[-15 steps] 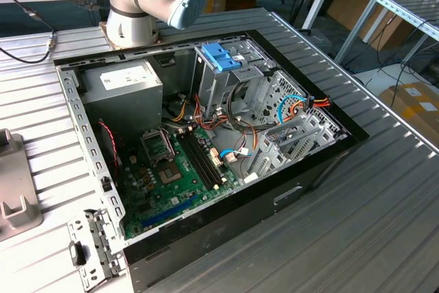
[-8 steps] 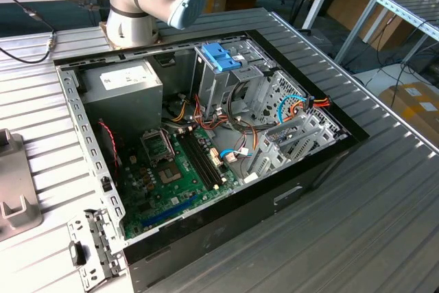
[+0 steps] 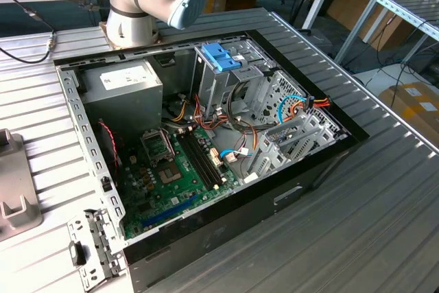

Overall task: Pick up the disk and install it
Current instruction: 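Pick up the disk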

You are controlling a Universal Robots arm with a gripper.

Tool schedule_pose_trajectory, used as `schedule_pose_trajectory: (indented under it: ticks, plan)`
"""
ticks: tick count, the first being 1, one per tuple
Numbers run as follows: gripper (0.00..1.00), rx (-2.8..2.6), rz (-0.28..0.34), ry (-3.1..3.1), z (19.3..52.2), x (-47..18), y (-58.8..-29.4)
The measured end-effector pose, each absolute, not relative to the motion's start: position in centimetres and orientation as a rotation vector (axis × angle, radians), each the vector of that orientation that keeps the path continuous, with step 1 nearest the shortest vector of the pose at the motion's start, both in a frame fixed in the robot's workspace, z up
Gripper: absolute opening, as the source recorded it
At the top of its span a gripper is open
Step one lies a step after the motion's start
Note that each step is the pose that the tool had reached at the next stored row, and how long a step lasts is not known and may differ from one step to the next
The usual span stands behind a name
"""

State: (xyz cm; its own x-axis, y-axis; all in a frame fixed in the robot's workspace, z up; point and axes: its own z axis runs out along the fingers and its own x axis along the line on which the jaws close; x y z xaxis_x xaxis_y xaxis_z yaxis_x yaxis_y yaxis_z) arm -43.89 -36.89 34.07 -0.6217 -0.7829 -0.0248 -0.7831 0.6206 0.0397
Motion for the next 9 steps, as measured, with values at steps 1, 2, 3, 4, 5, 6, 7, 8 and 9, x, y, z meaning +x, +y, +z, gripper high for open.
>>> schedule_pose_trajectory:
  ticks: [1,2,3,4,5,6,7,8,9]
  plan:
    - [0.10,-1.373,0.073,2.819,34.07,-43.88,-36.90]
    - [0.10,-1.381,0.073,2.816,34.07,-43.89,-36.89]
    - [0.10,-1.389,0.073,2.812,34.07,-43.89,-36.90]
    - [0.10,-1.398,0.073,2.807,34.07,-43.89,-36.90]
    - [0.10,-1.406,0.073,2.803,34.07,-43.89,-36.89]
    - [0.10,-1.414,0.073,2.800,34.07,-43.88,-36.90]
    - [0.10,-1.421,0.073,2.796,34.07,-43.89,-36.90]
    - [0.10,-1.431,0.073,2.792,34.07,-43.89,-36.90]
    - [0.10,-1.437,0.073,2.788,34.07,-43.88,-36.90]
